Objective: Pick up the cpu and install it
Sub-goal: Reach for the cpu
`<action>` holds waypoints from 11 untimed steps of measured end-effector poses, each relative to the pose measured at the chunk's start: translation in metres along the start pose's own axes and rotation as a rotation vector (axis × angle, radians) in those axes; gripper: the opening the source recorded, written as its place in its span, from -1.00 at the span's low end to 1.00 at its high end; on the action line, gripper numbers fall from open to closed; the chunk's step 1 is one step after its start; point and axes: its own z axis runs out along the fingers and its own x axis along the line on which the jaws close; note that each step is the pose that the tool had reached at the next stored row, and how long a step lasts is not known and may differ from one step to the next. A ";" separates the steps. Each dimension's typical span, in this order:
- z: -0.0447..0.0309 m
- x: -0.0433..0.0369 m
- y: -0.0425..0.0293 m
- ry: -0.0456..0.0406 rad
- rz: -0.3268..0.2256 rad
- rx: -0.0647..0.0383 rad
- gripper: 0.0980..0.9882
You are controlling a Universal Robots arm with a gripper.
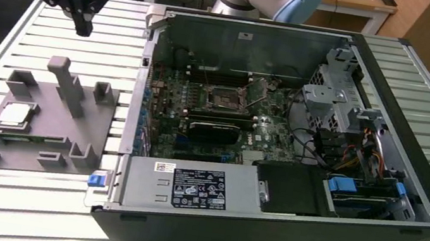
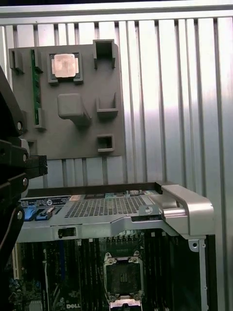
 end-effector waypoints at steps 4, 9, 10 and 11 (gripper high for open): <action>-0.0001 0.0061 -0.0005 0.0000 0.000 0.000 -0.98; -0.0002 0.0134 -0.0010 0.0000 0.000 0.000 -0.98; -0.0002 0.0150 -0.0011 0.0000 0.000 0.000 -0.98; -0.0003 0.0167 -0.0013 0.0001 0.000 0.000 -0.98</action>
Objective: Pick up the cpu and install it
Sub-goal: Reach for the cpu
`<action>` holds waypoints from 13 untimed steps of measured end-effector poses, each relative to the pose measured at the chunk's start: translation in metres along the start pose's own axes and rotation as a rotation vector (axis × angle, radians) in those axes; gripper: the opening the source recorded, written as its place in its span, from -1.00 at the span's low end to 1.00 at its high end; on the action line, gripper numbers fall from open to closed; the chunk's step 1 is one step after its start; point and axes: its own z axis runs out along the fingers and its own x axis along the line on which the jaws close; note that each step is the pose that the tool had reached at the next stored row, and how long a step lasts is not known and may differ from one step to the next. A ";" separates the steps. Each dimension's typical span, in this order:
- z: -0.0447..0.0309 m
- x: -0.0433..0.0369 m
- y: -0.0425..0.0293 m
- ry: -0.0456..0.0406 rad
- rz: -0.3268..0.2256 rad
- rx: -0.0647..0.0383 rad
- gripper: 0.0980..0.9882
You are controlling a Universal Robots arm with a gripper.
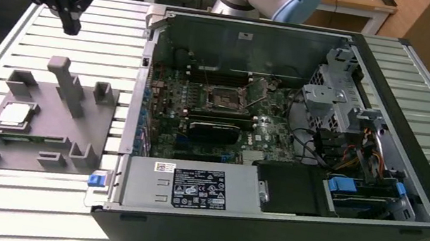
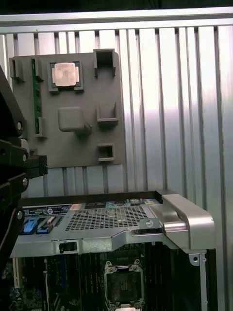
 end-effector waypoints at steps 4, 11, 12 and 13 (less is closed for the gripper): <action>-0.0002 0.0079 -0.0006 0.0000 0.000 0.000 -0.98; -0.0003 0.0209 -0.0015 0.0000 0.000 0.000 -0.98; -0.0003 0.0227 -0.0016 0.0000 0.000 0.000 -0.98; -0.0004 0.0244 -0.0017 0.0000 0.000 0.000 -0.98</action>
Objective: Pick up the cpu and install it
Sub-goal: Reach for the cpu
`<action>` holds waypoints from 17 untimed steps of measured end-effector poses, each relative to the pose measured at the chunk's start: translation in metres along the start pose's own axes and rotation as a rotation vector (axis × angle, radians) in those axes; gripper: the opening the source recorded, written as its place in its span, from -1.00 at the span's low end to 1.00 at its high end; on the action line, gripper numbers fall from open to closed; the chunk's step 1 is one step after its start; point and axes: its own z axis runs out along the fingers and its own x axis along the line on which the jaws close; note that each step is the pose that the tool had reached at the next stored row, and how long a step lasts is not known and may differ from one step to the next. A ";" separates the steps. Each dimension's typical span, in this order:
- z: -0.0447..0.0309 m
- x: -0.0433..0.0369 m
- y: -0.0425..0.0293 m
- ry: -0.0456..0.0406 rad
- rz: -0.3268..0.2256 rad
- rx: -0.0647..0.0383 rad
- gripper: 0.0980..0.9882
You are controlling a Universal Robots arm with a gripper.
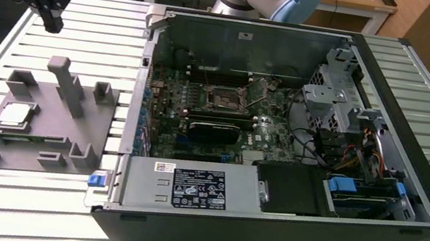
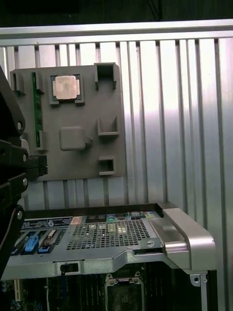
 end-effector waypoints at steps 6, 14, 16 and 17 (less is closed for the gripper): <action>-0.0001 0.0103 -0.0008 0.0000 0.000 0.000 -0.98; -0.0004 0.0250 -0.0019 0.0001 0.000 0.000 -0.98; -0.0005 0.0285 -0.0022 0.0001 0.000 0.000 -0.98; -0.0004 0.0301 -0.0023 0.0000 0.000 0.000 -0.98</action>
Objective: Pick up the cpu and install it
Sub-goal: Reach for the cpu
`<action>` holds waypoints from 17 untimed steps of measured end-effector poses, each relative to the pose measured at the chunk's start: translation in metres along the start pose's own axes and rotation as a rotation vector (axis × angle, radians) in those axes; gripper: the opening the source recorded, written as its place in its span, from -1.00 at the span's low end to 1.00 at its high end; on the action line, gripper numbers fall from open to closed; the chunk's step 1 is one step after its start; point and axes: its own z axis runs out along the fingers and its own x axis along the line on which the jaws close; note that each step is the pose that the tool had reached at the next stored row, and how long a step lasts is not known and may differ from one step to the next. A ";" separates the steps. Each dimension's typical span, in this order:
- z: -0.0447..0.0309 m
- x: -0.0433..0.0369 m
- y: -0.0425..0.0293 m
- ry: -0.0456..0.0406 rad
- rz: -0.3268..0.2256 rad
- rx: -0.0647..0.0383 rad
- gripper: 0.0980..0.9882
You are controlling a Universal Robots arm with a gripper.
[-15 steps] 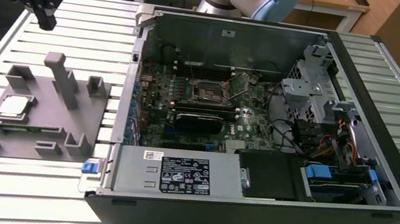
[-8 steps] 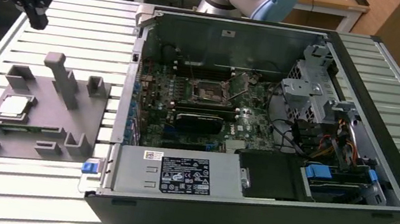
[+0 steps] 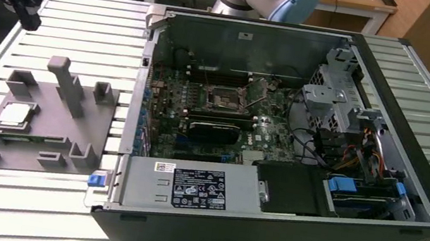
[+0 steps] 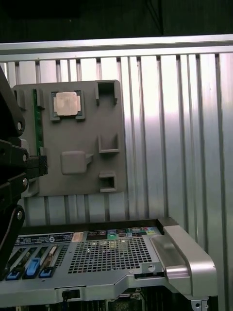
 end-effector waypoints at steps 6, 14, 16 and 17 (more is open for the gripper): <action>-0.0002 0.0101 -0.0008 0.0000 0.000 0.000 -0.98; -0.0005 0.0254 -0.0019 0.0000 0.000 0.000 -0.98; -0.0006 0.0299 -0.0022 0.0000 0.000 0.000 -0.98; -0.0007 0.0324 -0.0025 0.0000 0.000 0.000 -0.98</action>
